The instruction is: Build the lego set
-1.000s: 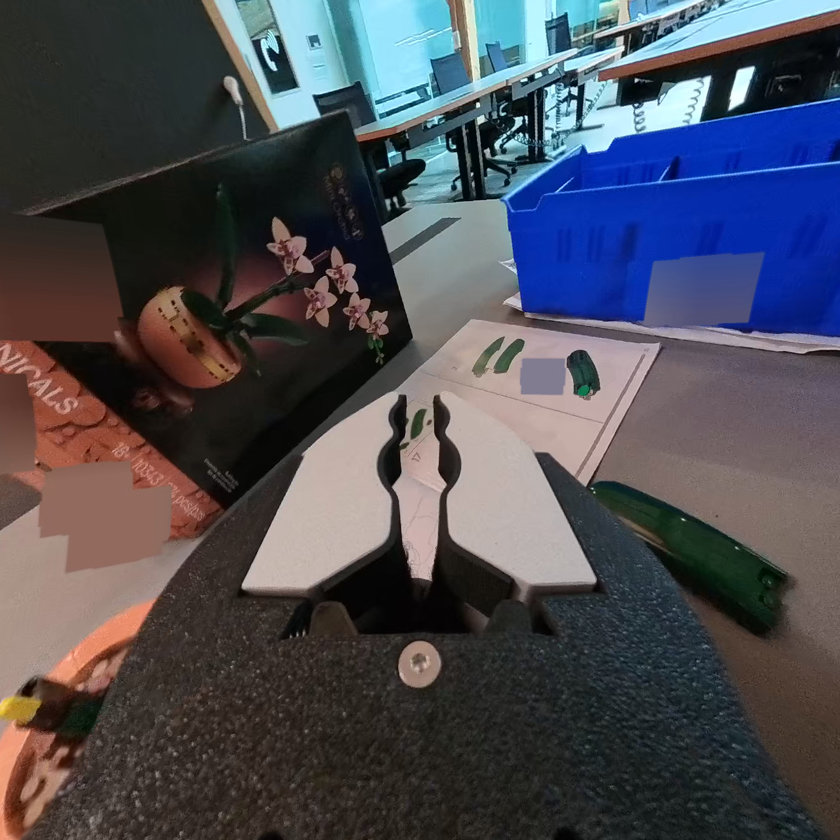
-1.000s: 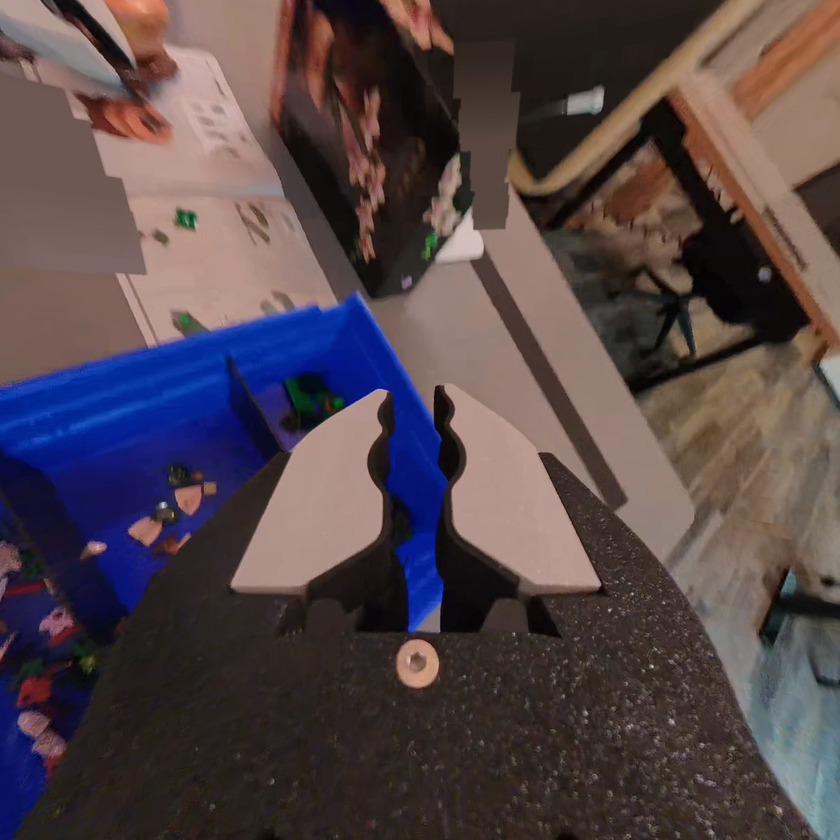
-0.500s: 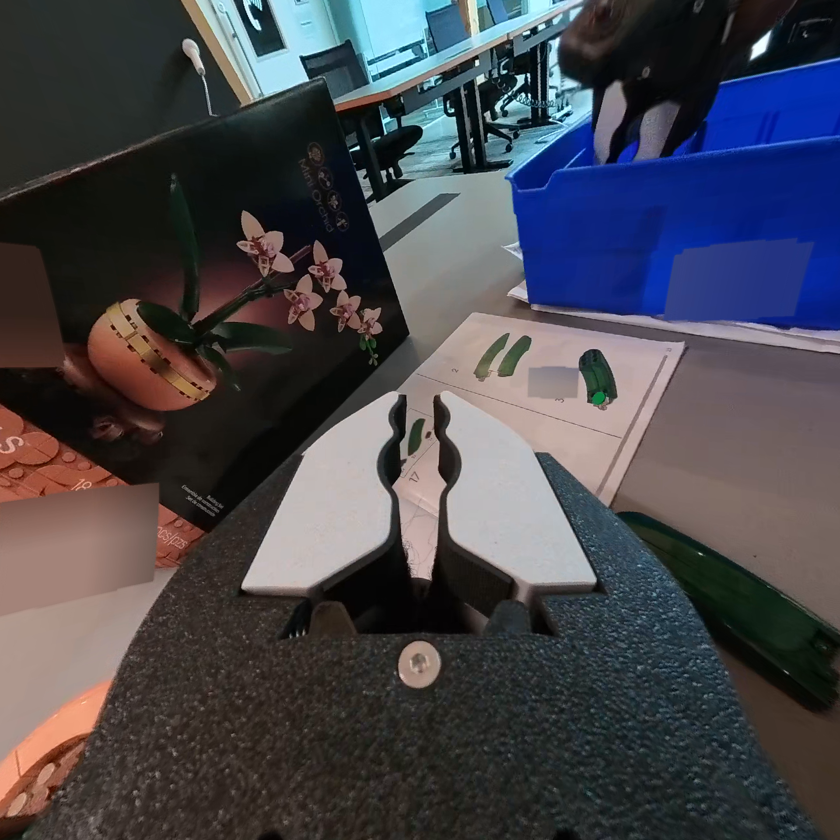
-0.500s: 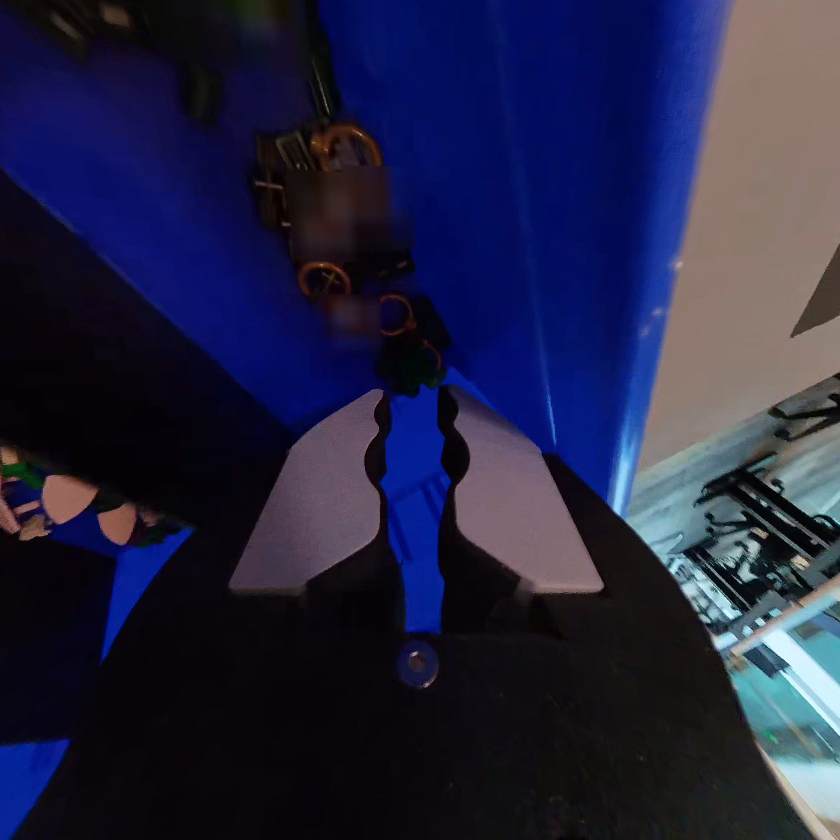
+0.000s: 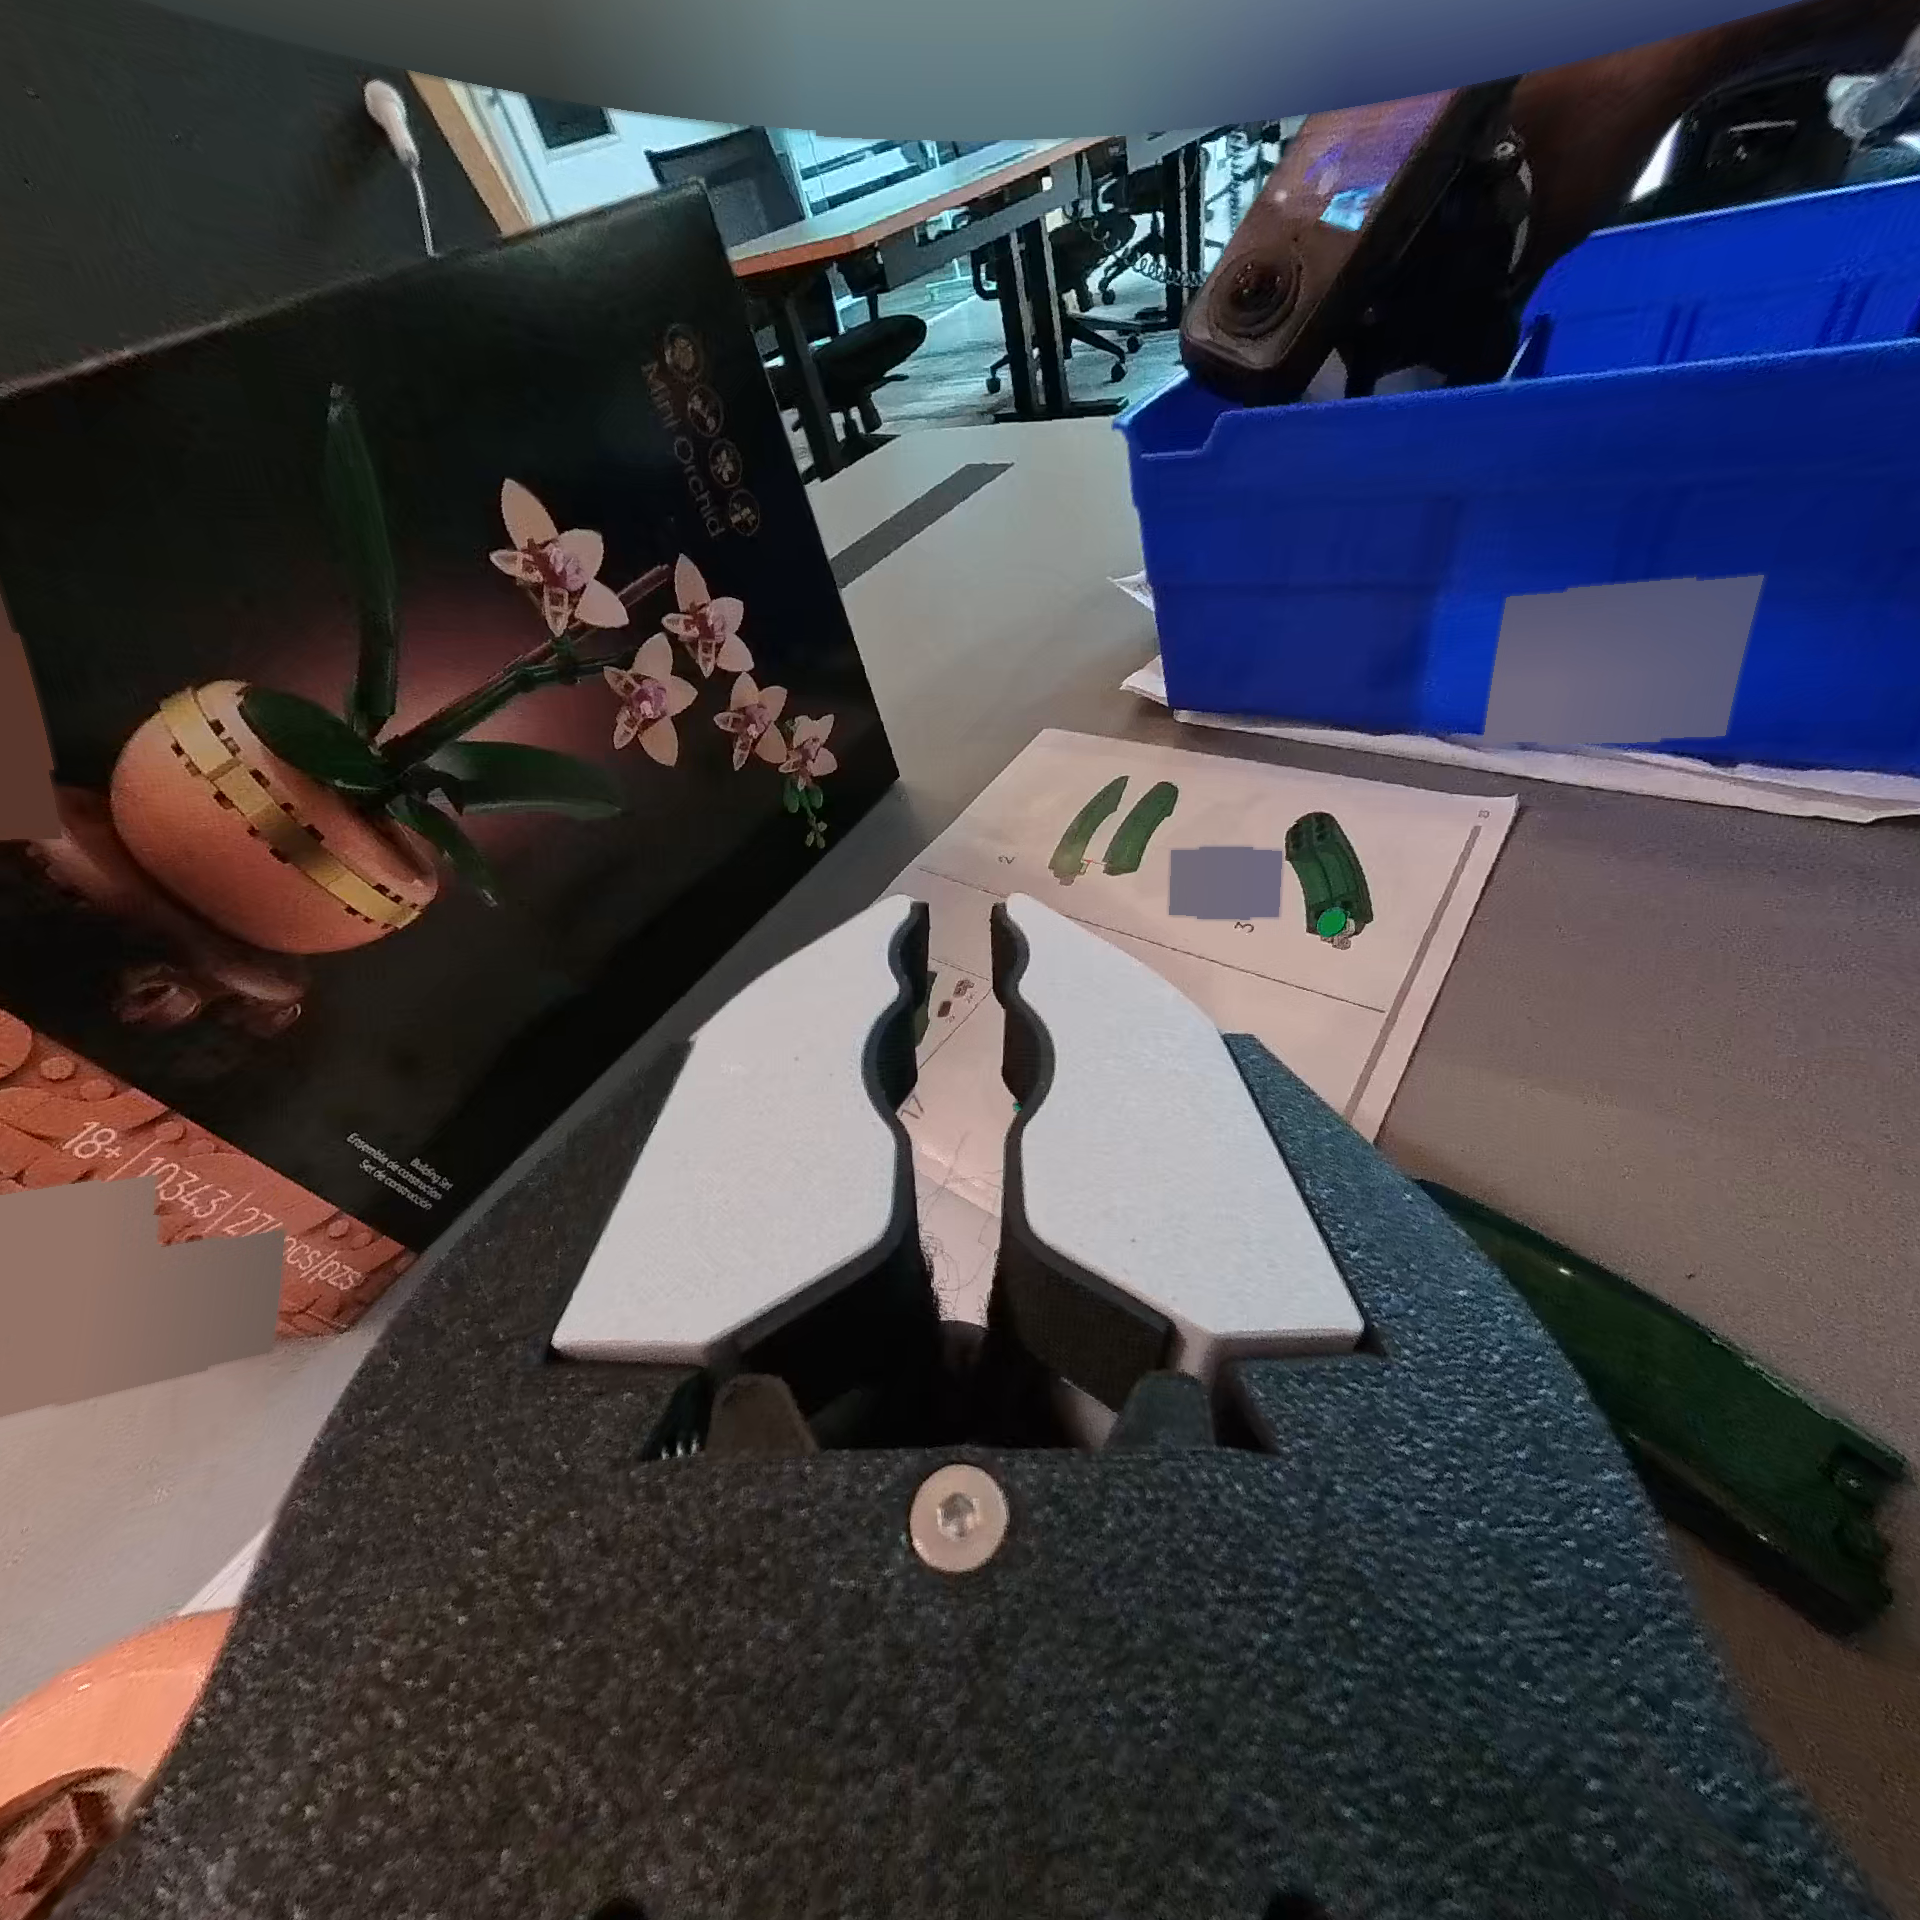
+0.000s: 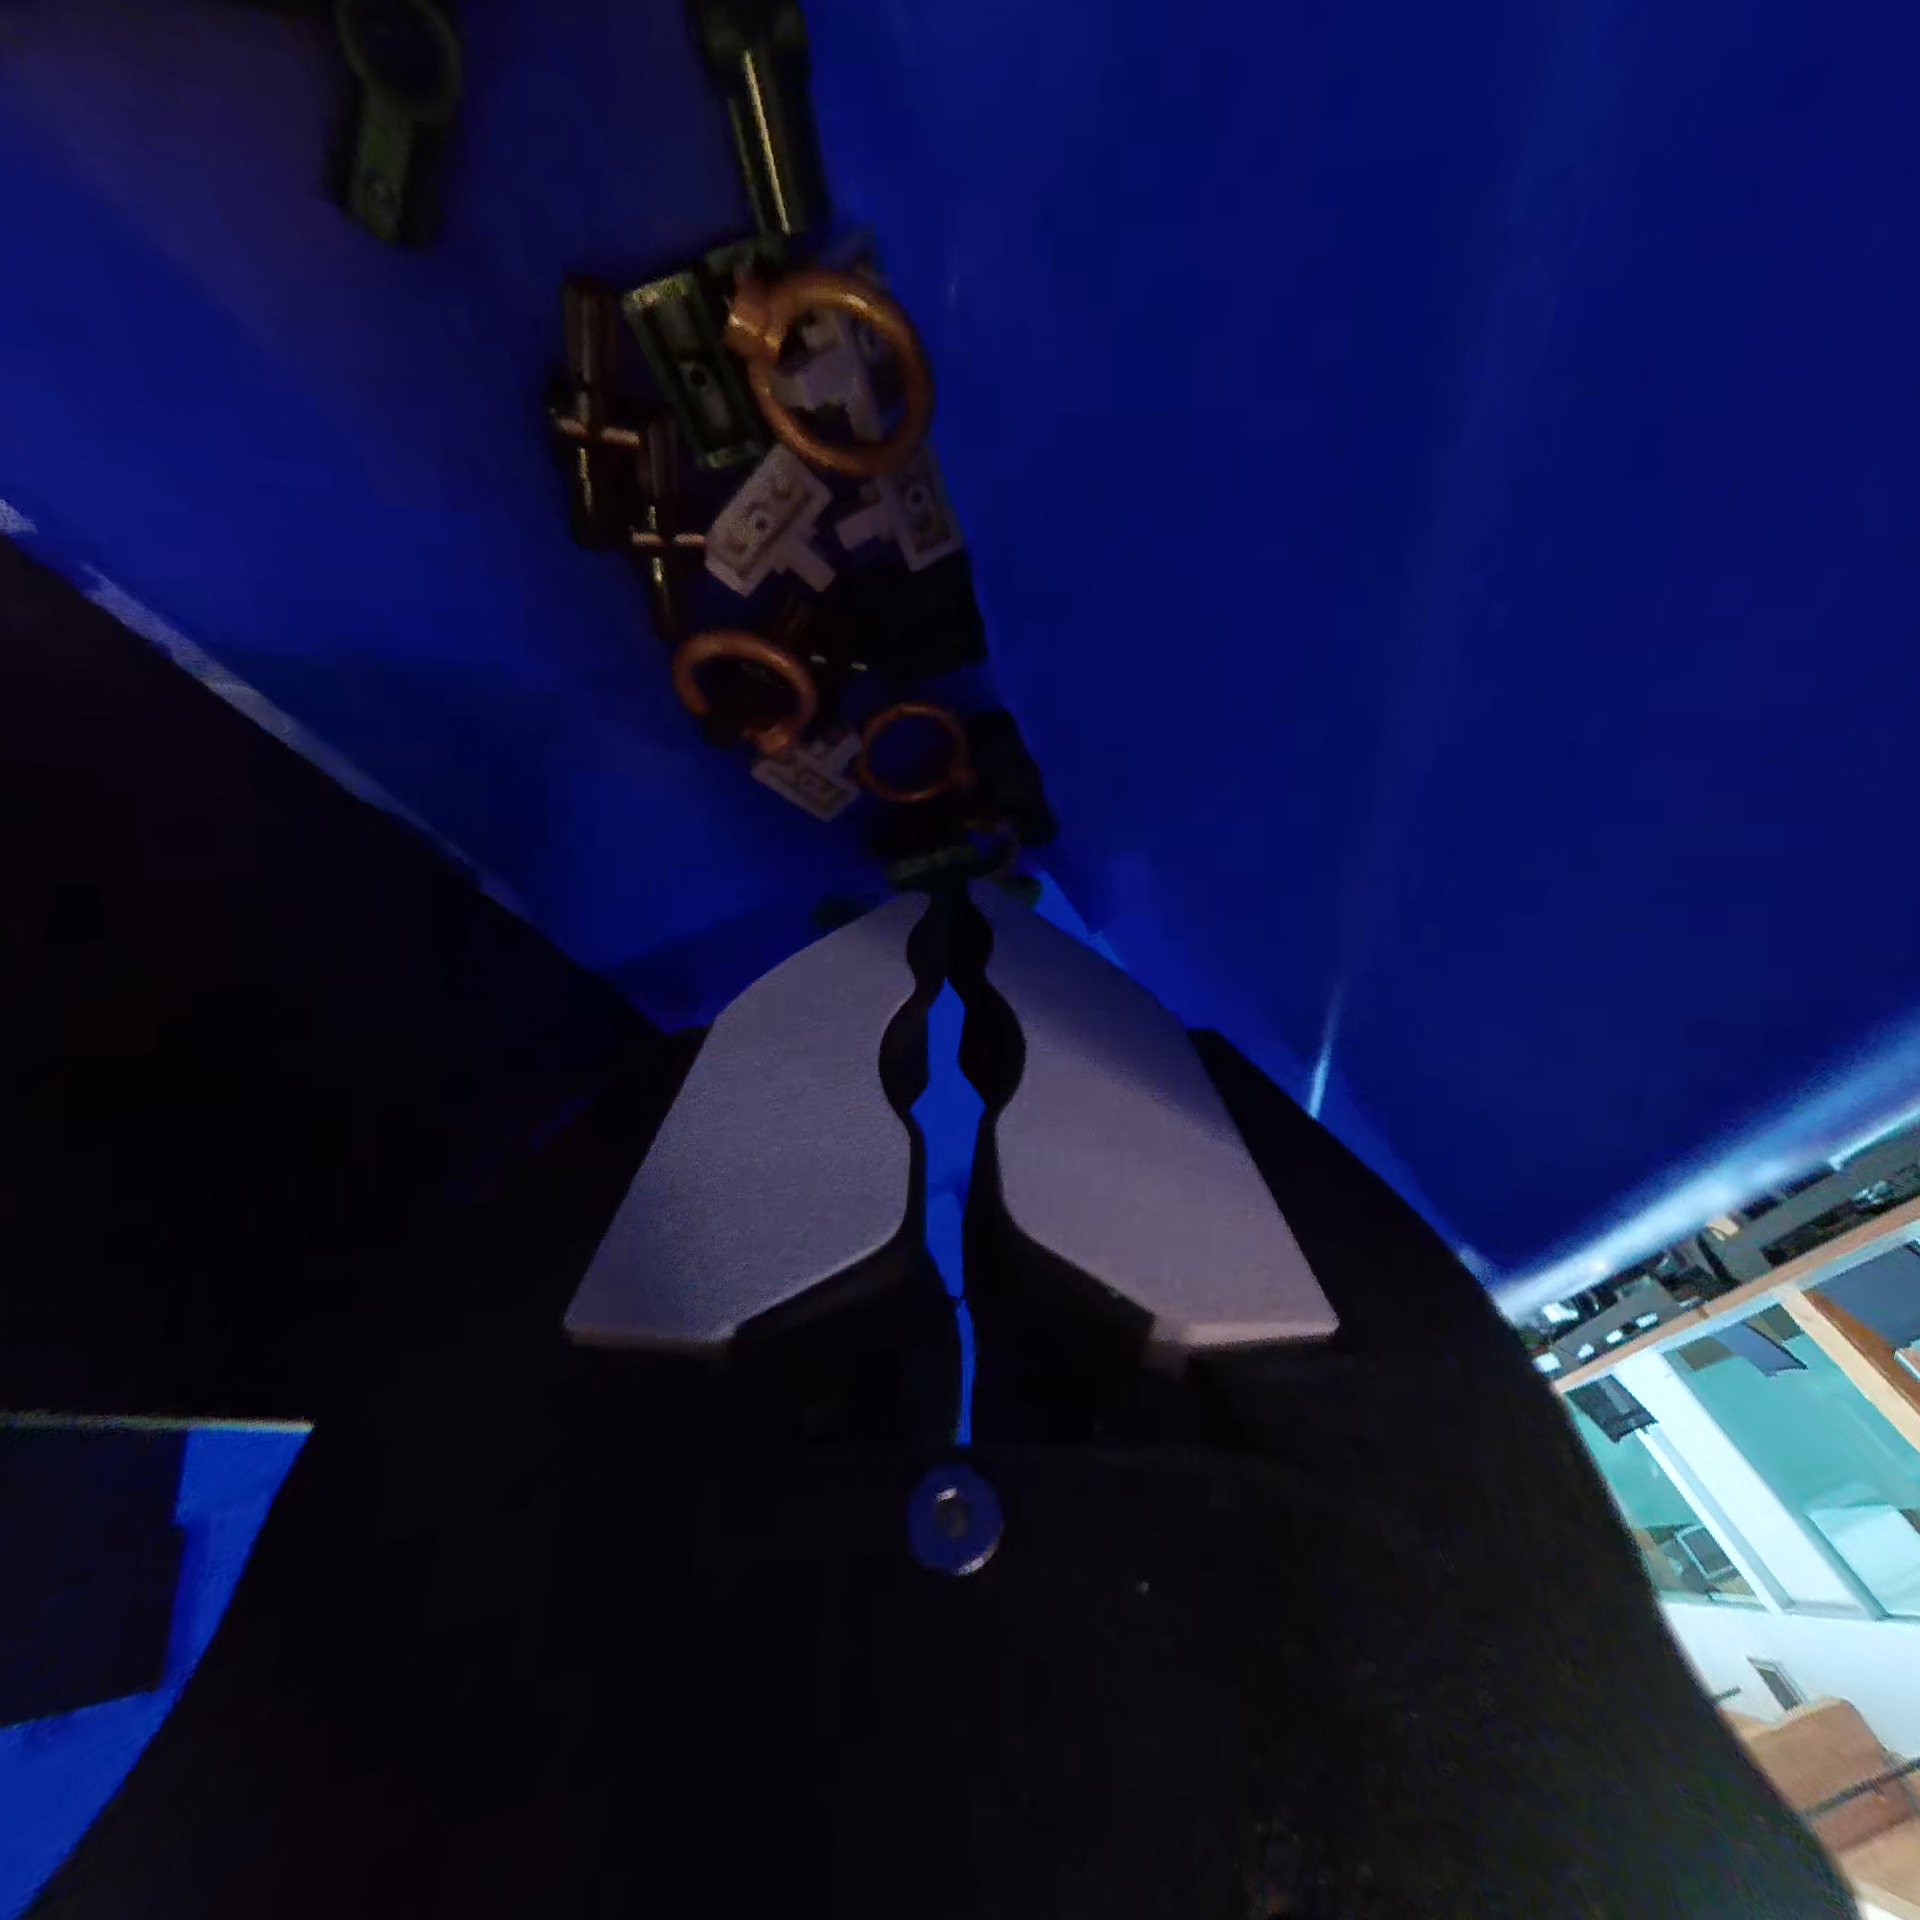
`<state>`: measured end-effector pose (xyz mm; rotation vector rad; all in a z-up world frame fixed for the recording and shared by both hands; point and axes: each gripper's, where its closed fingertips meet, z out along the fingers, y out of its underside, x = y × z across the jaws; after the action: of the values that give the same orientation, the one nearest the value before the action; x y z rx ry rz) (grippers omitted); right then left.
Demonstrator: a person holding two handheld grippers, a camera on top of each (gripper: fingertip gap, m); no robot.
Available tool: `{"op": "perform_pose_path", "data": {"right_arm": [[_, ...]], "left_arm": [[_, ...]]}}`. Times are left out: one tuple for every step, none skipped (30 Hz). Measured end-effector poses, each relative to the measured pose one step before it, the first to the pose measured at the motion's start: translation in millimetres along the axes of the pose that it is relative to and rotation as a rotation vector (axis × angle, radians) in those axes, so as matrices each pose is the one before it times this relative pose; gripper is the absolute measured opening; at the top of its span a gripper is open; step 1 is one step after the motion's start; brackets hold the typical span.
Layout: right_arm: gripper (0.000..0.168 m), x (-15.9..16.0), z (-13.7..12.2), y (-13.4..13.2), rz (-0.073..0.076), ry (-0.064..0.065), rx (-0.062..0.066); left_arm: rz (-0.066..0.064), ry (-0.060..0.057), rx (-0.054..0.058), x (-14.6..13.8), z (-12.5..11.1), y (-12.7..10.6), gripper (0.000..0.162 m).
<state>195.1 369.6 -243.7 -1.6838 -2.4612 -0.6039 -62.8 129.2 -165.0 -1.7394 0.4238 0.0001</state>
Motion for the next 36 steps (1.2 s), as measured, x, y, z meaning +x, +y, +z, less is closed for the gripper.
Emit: {"op": "perform_pose_path", "data": {"right_arm": [[0.0,-1.15,-2.03,-2.02,-0.0019,-0.0092,0.0182],[0.0,-1.6,-2.49,-1.88,0.0047,-0.0127,0.0161],[0.0,0.06,-3.01,-1.37,0.0051,-0.0001,0.0114],[0.0,0.69,-3.56,-1.19,0.0009,0.0074,0.0106],[0.0,0.1,-3.74,-1.23,-0.0008,0.0038,0.0107],[0.0,-0.36,-4.0,-1.27,0.002,0.0004,0.013],[0.0,-0.18,-4.03,-1.92,0.0046,0.0023,0.0181],[0.0,-0.55,-4.02,-2.06,0.0053,0.0002,0.0208],[0.0,-1.25,-4.0,-1.91,0.0059,-0.0047,0.022],[0.0,-1.85,-3.69,-1.98,0.0073,-0.0081,0.0222],[0.0,-1.66,-3.57,-1.82,0.0086,-0.0072,0.0216],[0.0,-1.18,-3.24,-1.62,0.009,-0.0044,0.0198],[0.0,-1.57,-2.77,-1.23,0.007,-0.0082,0.0162],[0.0,-1.41,-2.49,-1.57,0.0054,-0.0084,0.0172],[0.0,-0.77,-2.11,-2.02,0.0061,-0.0044,0.0191],[0.0,-1.25,-1.38,-1.88,0.0062,-0.0097,0.0171],[0.0,-1.04,-1.1,-1.74,0.0061,-0.0082,0.0152],[0.0,-0.58,-0.22,-1.72,0.0053,-0.0054,0.0126],[0.0,-0.79,0.32,-1.37,0.0049,-0.0057,0.0108],[0.0,-0.49,0.9,-1.73,0.0054,-0.0033,0.0132],[0.0,-1.02,1.21,-2.2,0.0036,-0.0043,0.0164],[0.005,-0.43,0.38,-2.22,0.0041,-0.002,0.0148],[0.021,-0.71,0.31,-1.21,0.0101,-0.0072,0.0086],[0.029,-1.36,-0.05,-0.56,0.0174,-0.0194,0.0079],[0.032,-1.22,-1.93,-2.77,0.018,-0.0112,0.0233],[0.034,-1.73,-3.31,-4.85,0.0111,-0.0101,0.0403],[0.037,0.52,-4.57,-4.77,0.0123,0.0059,0.043],[0.039,2.79,-5.1,-4.05,0.0172,0.0219,0.0368],[0.039,2.58,-4.43,-2.76,0.0197,0.0189,0.0267],[0.038,0.53,-2.85,0.21,0.0137,0.0064,0.0026],[0.038,1.57,-2.62,2.57,0.0047,0.0112,-0.0193],[0.039,2.67,-2.78,-1.53,0.0055,0.0237,0.003],[0.038,1.03,-3.76,-7.39,0.0173,0.0117,0.039],[0.037,-1.5,-3.98,-10.22,0.0278,-0.0075,0.0464],[0.036,1.04,-4.74,-9.87,0.0259,0.009,0.0243],[0.037,2.61,-5.56,-11.03,0.0028,0.0332,0.0143]], "left_arm": [[0.0053,-0.0016,0.0013,0.04,-0.43,-0.63,0.01],[0.0022,-0.0006,0.0001,0.02,-0.06,-0.28,0.01],[-0.0001,0.0005,0.0009,0.18,-0.26,-0.39,0.01],[-0.0014,0.0009,0.0036,0.25,-0.38,-0.54,0.01],[-0.0022,0.0018,0.004,0.32,-0.26,-0.49,0.01],[-0.0022,0.0029,0.002,0.5,0.24,-0.27,0.01],[-0.0008,0.0033,0.0006,0.57,0.18,-0.03,0.01],[0.0012,0.0034,0.0002,0.5,0.5,0.15,0.01],[0.0024,0.0025,0.0002,0.9,0.21,-0.25,0.011],[0.0024,0.0023,0.0007,0.92,0.17,-0.2,0.011],[0.0023,0.0017,-0.0001,0.76,-0.02,-0.16,0.01],[0.0023,0.0004,-0.0002,0.41,-0.08,-0.09,0.011],[0.0016,-0.0012,0.0006,-0.05,0.0,-0.12,0.01],[0.0,-0.0012,0.0018,-0.13,-0.27,-0.16,0.01],[-0.0017,0.0003,0.0019,0.02,-0.12,-0.26,0.011],[-0.0018,0.0013,0.0019,0.24,-0.21,-0.37,0.011],[0.0004,0.0011,0.0008,0.41,0.02,-0.27,0.011],[0.0025,0.0005,0.0007,0.35,0.18,-0.24,0.011],[0.0024,0.0009,0.0014,0.57,-0.05,-0.41,0.011],[0.0017,0.0016,0.0004,0.7,-0.01,-0.2,0.011],[0.002,0.0011,0.0004,0.46,-0.15,-0.13,0.011],[0.0022,-0.0008,0.0023,0.03,-0.05,-0.23,0.011],[0.0008,-0.001,0.0024,-0.12,-0.25,-0.45,0.011],[-0.0004,-0.001,0.0022,0.04,-0.25,-0.56,0.011],[-0.0009,-0.0001,0.0033,0.08,-0.34,-0.84,0.011],[0.0001,0.0002,0.0032,0.11,-0.22,-0.87,0.011],[0.0009,0.0008,-0.0007,0.3,-0.22,-0.26,0.011],[0.0012,-0.0001,-0.0067,0.04,-0.36,0.71,0.011],[-0.0002,-0.0039,-0.011,-0.75,-0.31,1.71,0.011],[-0.0015,-0.006,-0.0118,-0.85,-0.5,2.24,0.011],[-0.0036,-0.0035,-0.0067,-0.89,-1.07,1.93,0.011],[-0.0077,-0.0009,-0.001,-0.63,-1.4,1.14,0.011],[-0.0123,0.0021,0.0017,-0.12,-1.75,0.42,0.011],[-0.0143,0.0024,0.0021,0.08,-2.14,-0.3,0.01],[-0.0121,0.0021,0.0061,0.23,-2.65,-1.16,0.011],[-0.0072,0.0037,0.0108,0.49,-3.22,-1.57,0.011]]}}
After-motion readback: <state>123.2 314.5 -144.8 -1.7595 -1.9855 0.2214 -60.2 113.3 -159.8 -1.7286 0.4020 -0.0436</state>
